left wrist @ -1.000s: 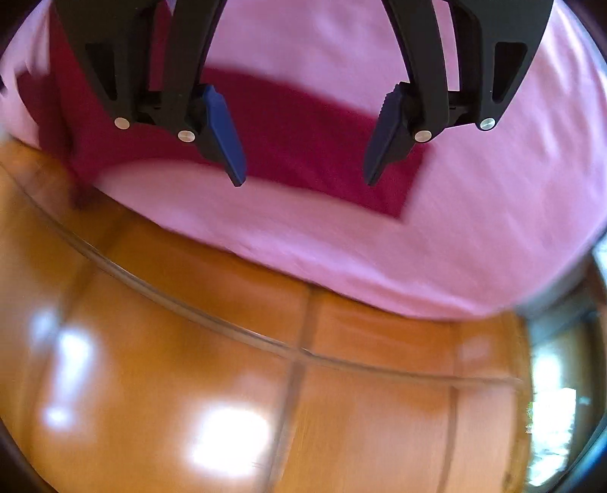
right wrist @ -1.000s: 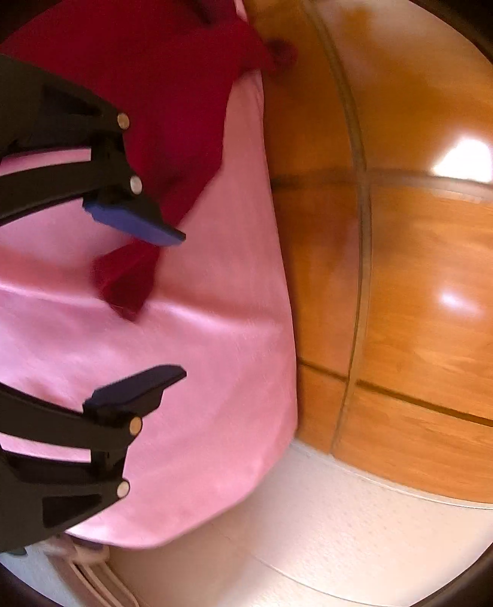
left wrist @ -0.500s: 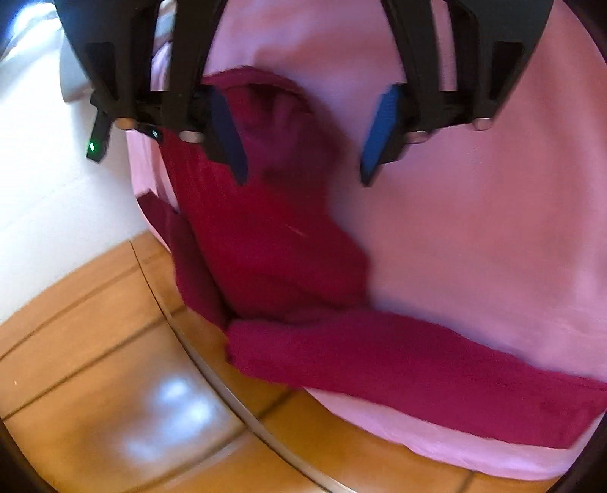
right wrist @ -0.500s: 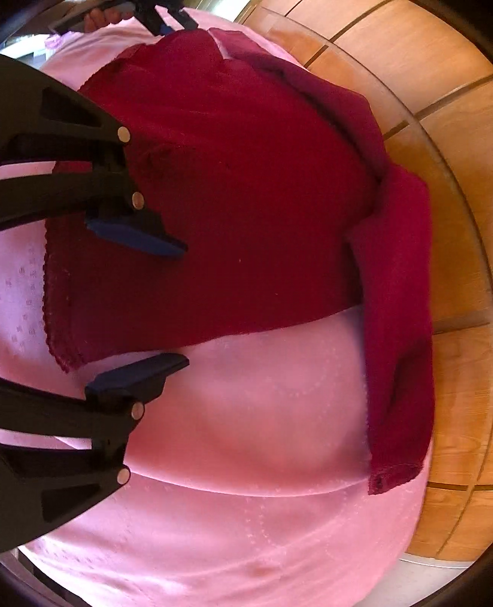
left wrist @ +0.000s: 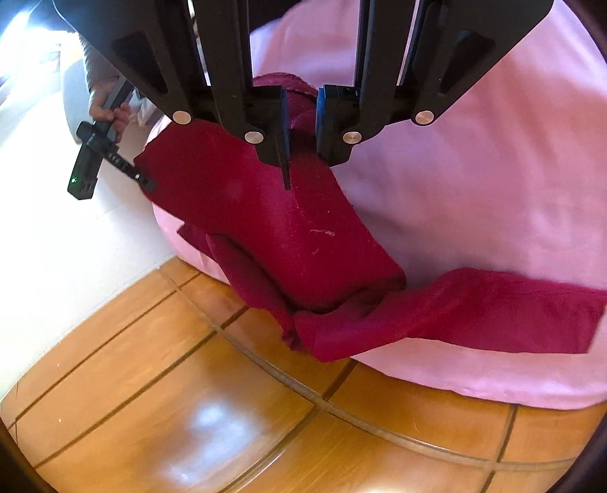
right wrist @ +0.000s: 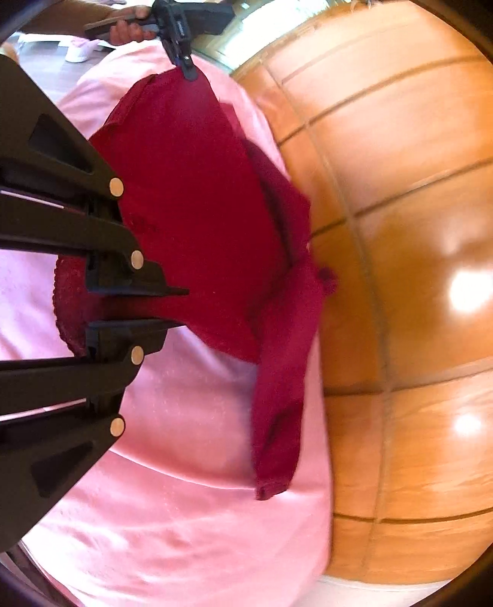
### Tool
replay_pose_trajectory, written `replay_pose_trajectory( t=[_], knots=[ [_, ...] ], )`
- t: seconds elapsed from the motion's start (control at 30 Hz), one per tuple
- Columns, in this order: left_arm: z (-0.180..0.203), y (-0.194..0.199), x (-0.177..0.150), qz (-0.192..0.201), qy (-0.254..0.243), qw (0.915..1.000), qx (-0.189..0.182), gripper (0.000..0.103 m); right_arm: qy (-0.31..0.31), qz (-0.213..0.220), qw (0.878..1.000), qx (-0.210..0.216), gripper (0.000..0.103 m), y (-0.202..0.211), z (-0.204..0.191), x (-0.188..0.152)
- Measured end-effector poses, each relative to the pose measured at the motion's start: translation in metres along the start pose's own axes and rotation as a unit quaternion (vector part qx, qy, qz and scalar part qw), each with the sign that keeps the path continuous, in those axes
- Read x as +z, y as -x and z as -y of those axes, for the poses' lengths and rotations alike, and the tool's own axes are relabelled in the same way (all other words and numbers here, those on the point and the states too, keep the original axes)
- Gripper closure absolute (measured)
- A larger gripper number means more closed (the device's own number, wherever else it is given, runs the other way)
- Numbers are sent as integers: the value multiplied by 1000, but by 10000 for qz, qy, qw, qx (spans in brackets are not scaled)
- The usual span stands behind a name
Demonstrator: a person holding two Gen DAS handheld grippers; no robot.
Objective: Fold small clothes
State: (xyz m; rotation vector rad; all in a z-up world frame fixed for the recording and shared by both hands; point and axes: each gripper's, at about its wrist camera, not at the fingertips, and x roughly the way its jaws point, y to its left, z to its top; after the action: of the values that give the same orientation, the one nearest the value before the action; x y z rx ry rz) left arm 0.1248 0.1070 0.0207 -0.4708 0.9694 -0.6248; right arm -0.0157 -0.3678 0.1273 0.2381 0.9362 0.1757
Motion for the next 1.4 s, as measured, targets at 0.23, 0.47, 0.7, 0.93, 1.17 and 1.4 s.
replay_pose_trajectory(
  t=[0.23,0.47,0.7,0.93,1.17,1.4],
  knots=[
    [-18,8,-51,-777,307,9956,427,93,-174,-831,9962,-182,95,-15,12,-64],
    [-56,21,-83,-465,1031,9929,356,93,-618,-1389,9872,-480,95,-42,34,-116],
    [-58,-9,-118,-574,1239,9902,304,49,-286,-1497,9854,-757,95,-60,18,-119],
    [-52,-15,-139,-652,764,9926,683,100,-107,-1376,9879,-702,95,-41,17,-120],
    [-49,-1,-153,-741,782,9907,836,101,97,-1736,9820,-738,96,-38,15,-138],
    [-59,24,-123,-51,975,9900,1019,93,65,-1129,9868,-1162,46,-31,13,-103]
  ],
)
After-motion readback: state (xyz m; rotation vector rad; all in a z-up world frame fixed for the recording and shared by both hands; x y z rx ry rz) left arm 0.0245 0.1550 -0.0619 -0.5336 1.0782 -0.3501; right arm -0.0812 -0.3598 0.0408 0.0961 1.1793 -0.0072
